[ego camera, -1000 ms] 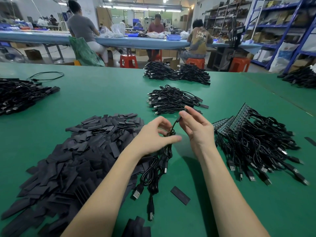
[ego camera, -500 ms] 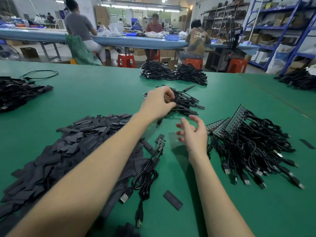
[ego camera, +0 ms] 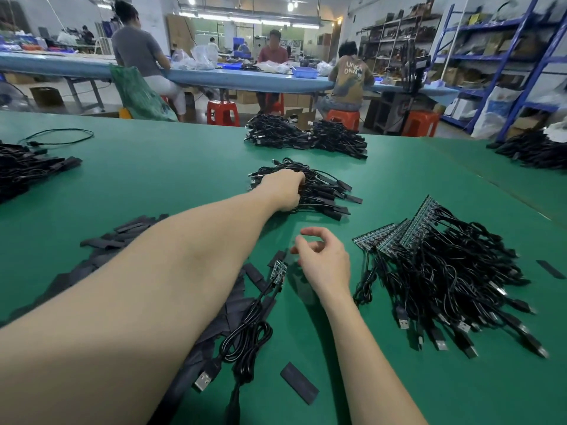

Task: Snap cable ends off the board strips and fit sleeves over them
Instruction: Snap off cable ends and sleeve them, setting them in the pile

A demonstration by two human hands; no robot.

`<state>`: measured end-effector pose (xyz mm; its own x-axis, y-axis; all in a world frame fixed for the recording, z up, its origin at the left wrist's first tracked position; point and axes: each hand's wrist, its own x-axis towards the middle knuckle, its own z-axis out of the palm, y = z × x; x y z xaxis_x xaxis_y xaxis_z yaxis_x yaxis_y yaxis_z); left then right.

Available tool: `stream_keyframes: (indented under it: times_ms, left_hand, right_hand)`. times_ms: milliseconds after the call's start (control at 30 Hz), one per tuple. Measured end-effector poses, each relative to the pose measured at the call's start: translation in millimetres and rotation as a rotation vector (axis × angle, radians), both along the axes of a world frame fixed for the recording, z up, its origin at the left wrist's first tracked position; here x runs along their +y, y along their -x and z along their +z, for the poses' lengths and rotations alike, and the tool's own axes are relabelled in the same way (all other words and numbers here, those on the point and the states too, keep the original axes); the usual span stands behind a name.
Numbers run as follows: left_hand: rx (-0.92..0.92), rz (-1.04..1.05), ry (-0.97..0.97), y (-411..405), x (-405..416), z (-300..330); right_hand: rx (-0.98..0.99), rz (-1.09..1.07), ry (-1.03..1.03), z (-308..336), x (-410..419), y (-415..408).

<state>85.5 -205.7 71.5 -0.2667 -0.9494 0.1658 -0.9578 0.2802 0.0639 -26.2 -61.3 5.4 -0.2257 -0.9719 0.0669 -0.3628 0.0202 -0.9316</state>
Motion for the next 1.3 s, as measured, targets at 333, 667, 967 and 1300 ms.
stream_keyframes:
  times_ms: [333, 667, 967, 1300]
  left_hand:
    - [0.378, -0.023, 0.043, -40, 74, -9]
    - [1.128, 0.079, -0.134, -47, 176, -47]
    - [1.413, -0.005, -0.269, -41, 192, -40]
    - [1.795, 0.047, -0.546, -48, 196, -25]
  right_hand:
    - [0.006, 0.093, -0.03, 7, 5, 4]
    - [0.229, 0.421, -0.118, 24, 17, 19]
    - [-0.598, 0.477, -0.183, 35, 23, 16]
    - [-0.82, 0.557, -0.242, 34, 26, 3]
